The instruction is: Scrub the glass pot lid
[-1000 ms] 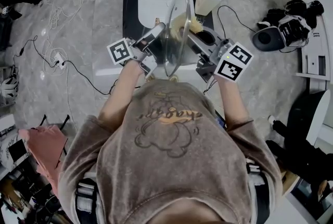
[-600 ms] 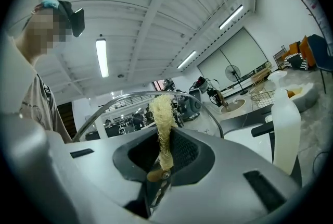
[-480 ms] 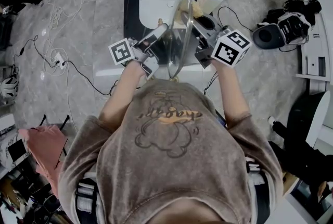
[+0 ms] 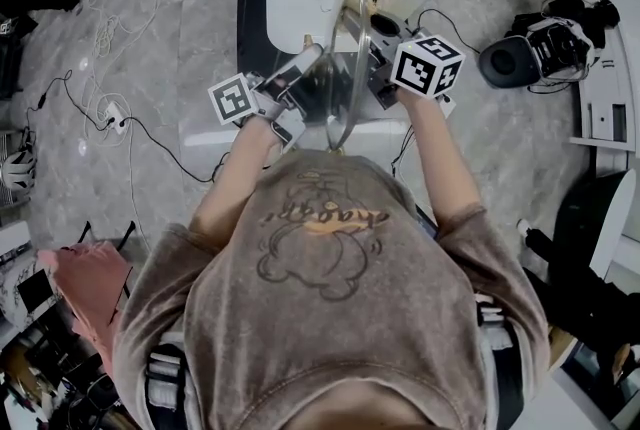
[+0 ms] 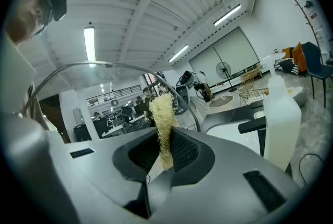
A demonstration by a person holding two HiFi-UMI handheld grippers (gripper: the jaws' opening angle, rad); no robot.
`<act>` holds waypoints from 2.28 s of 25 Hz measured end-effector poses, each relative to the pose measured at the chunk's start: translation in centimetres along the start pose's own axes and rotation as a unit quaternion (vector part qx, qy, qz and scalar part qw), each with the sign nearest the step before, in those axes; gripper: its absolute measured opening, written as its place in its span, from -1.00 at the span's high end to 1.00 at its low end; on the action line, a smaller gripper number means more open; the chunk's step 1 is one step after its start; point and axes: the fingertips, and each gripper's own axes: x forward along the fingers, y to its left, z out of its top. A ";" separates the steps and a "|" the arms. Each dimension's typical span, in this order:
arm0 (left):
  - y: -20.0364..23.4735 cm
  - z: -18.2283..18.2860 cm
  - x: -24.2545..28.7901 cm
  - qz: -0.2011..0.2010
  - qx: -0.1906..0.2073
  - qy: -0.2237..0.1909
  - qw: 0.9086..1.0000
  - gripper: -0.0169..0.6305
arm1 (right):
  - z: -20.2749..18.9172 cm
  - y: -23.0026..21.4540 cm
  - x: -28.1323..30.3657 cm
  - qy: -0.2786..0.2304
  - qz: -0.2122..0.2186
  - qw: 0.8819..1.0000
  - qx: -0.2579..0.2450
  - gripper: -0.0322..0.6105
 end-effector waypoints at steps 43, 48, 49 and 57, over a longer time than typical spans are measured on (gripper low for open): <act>1.2 1.2 -0.6 0.018 0.000 -0.032 0.999 0.38 | -13.4 9.3 -5.6 0.156 0.128 0.977 0.065 0.77; 1.7 1.6 -0.4 0.021 -0.003 -0.033 0.999 0.38 | -9.8 10.7 -6.6 0.120 0.148 0.980 0.062 0.77; 1.8 1.6 -0.4 0.022 -0.005 -0.034 0.999 0.38 | -9.1 10.9 -6.7 0.113 0.150 0.980 0.061 0.77; 2.2 1.6 -0.3 0.026 -0.006 -0.032 0.999 0.38 | -4.2 11.3 -7.4 0.057 0.149 0.985 0.072 0.77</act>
